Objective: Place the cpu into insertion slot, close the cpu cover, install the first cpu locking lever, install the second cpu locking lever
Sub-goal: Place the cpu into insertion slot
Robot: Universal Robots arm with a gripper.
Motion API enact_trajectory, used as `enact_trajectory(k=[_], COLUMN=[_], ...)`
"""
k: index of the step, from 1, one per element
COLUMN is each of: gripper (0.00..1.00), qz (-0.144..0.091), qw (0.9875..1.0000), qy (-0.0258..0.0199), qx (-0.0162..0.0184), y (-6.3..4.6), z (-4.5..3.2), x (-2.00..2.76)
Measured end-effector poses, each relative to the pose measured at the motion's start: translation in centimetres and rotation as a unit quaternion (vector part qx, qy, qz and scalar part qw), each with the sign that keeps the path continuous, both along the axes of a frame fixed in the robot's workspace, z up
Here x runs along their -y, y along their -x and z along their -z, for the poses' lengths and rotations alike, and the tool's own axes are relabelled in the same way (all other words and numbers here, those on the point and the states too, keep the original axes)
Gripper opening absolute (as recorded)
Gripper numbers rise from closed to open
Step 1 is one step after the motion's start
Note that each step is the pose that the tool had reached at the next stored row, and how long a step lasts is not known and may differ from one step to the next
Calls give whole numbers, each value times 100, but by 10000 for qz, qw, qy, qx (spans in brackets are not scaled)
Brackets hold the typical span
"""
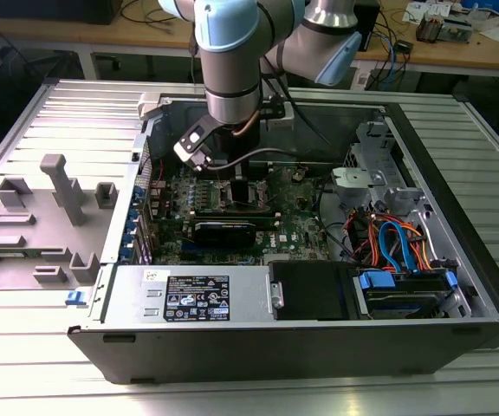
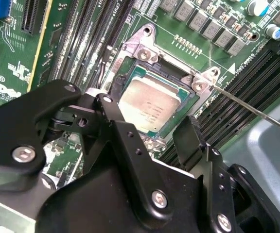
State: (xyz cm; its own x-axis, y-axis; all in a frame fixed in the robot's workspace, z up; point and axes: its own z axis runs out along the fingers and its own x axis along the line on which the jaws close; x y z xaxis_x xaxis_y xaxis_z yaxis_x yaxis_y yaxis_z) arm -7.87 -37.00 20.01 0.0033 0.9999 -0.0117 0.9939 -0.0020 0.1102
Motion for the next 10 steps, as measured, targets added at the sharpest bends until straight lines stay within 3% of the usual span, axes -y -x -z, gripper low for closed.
enact_trajectory(k=[2,4,5,6,7,10], gripper=[69,69,69,69,69,69], qz=[0,0,0,-2,-2,-2], qw=[10000,9999,9999,9998,9997,9997], qy=[83,90,90,88,88,88], qx=[-6,-57,-105,-194,-233,-238], y=[-1,-10,-22,-46,-58,-63], z=[-6,-12,-12,-13,-13,-13], x=[-9,-10,-10,-10,-10,-9])
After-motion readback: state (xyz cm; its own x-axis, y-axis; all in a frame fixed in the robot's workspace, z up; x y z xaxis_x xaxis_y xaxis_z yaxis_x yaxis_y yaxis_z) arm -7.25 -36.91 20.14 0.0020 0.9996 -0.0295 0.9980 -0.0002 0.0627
